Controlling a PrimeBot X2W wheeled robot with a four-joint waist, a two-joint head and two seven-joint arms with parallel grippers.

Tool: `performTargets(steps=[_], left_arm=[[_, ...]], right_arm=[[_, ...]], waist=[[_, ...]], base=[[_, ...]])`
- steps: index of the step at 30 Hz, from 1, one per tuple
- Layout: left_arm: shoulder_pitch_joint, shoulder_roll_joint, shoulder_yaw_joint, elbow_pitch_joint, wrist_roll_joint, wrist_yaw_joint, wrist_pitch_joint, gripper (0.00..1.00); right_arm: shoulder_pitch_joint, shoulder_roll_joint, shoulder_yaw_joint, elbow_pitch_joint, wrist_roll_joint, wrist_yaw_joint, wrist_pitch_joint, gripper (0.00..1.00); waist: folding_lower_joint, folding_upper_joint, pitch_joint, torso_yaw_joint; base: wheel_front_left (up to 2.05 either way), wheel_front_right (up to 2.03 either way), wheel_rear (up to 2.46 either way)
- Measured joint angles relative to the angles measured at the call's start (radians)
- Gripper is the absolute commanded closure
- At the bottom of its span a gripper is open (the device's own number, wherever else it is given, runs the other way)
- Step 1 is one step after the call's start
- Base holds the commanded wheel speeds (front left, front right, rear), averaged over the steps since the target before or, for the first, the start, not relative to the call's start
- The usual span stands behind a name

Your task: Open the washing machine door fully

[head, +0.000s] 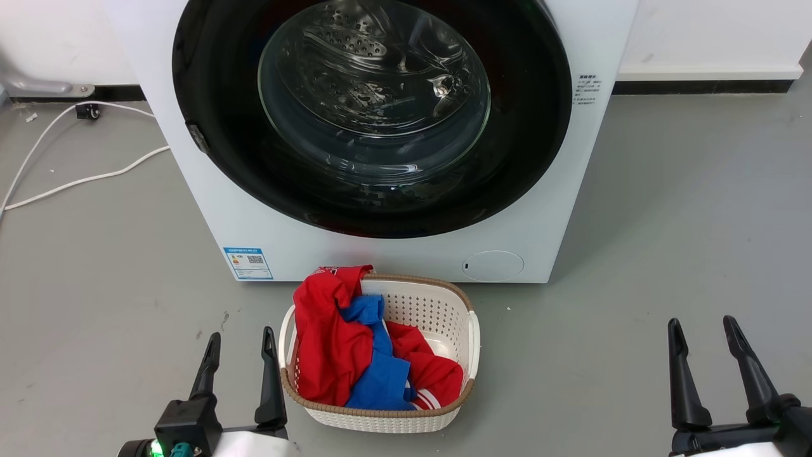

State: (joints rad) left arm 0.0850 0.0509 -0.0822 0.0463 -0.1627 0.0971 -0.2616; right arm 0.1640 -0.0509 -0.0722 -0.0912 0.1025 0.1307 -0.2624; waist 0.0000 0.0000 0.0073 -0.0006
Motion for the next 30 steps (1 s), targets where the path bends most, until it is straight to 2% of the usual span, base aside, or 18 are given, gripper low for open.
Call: performTargets(steps=[16,17,19,26,28,30], left_arm=[[0.003,0.0,0.006,0.02,-0.009,0.0,0.0,0.0],[0.003,0.0,0.006,0.02,-0.009,0.0,0.0,0.0],[0.003,0.0,0.006,0.021,-0.009,0.0,0.0,0.0],[0.003,0.0,0.01,0.023,-0.008,0.001,0.0,0.0],[0.003,0.0,0.01,0.023,-0.008,0.001,0.0,0.0],[0.003,0.0,0.01,0.023,-0.008,0.003,0.0,0.0]], right_arm=[[0.004,0.0,0.006,0.021,0.028,0.0,0.0,0.0],[0.004,0.0,0.007,0.022,0.028,0.0,0.0,0.11],[0.004,0.0,0.008,0.023,0.029,0.0,0.0,1.0],[0.002,0.0,0.016,0.009,0.026,0.0,0.0,1.0],[0.0,0.0,0.017,0.0,0.063,0.0,0.0,1.0],[-0.002,0.0,0.009,0.0,0.149,0.0,0.0,1.0]], waist=[[0.0,0.0,0.0,-0.001],[0.0,0.0,-0.001,-0.001],[0.0,0.0,-0.001,0.0],[0.0,0.0,-0.002,0.001],[0.0,0.0,-0.002,0.0],[0.0,0.0,-0.002,-0.002]], base=[[0.0,0.0,0.0],[0.0,0.0,0.0],[0.0,0.0,0.0],[0.0,0.0,0.0],[0.0,0.0,0.0],[0.0,0.0,0.0]])
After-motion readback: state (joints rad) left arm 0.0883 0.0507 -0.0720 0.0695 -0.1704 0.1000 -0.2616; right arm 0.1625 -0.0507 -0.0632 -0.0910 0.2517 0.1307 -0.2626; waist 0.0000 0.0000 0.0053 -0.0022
